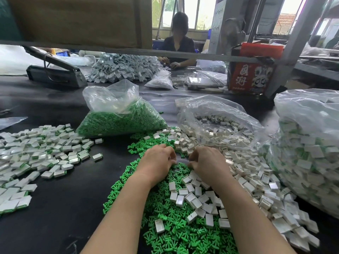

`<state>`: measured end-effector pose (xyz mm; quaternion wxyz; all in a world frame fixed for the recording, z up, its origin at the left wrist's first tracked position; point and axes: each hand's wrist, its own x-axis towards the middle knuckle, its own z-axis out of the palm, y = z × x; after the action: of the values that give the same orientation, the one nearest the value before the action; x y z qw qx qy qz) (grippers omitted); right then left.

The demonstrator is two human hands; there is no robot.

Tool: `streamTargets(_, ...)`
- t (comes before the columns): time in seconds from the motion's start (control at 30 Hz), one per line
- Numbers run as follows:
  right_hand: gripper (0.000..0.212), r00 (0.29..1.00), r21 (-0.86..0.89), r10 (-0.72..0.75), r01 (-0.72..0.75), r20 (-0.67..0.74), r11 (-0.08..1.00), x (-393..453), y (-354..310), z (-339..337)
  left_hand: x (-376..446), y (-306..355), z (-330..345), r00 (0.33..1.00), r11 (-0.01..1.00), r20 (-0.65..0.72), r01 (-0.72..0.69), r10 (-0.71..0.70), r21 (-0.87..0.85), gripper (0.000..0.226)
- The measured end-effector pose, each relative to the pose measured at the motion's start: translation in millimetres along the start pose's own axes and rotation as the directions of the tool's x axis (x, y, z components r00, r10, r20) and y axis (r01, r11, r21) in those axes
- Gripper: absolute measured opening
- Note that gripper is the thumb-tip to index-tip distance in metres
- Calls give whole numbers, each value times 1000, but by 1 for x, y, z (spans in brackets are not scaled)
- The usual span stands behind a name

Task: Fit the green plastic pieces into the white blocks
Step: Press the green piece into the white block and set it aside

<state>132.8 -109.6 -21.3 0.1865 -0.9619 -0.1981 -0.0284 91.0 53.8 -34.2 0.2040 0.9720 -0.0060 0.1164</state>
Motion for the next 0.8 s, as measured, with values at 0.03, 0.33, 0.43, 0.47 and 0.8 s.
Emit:
streamTargets(0.03, 8, 1000, 35, -2, 2, -8, 999, 0, 1, -1, 0, -1, 0, 1000, 1000, -8, 10, -10, -27, 3)
streamTargets(0.33, 8, 980, 746, 62, 101, -188, 658, -5, -4, -20, 5, 2, -4, 990, 589, -88, -5, -113, -808, 8)
streamTargets(0.43, 13, 985, 859, 79, 95, -156, 502, -7, -8, -23, 2, 3, -5, 990, 380, -111, -71, -85, -922, 14)
streamTargets(0.47, 15, 987, 881, 76, 91, -142, 464, -8, -9, -24, 2, 3, -5, 990, 341, -121, -90, -73, -936, 16)
streamTargets(0.8, 19, 993, 946, 51, 84, -106, 313, -11, -9, -29, -1, 9, -13, 990, 276, -122, -97, -75, -956, 13)
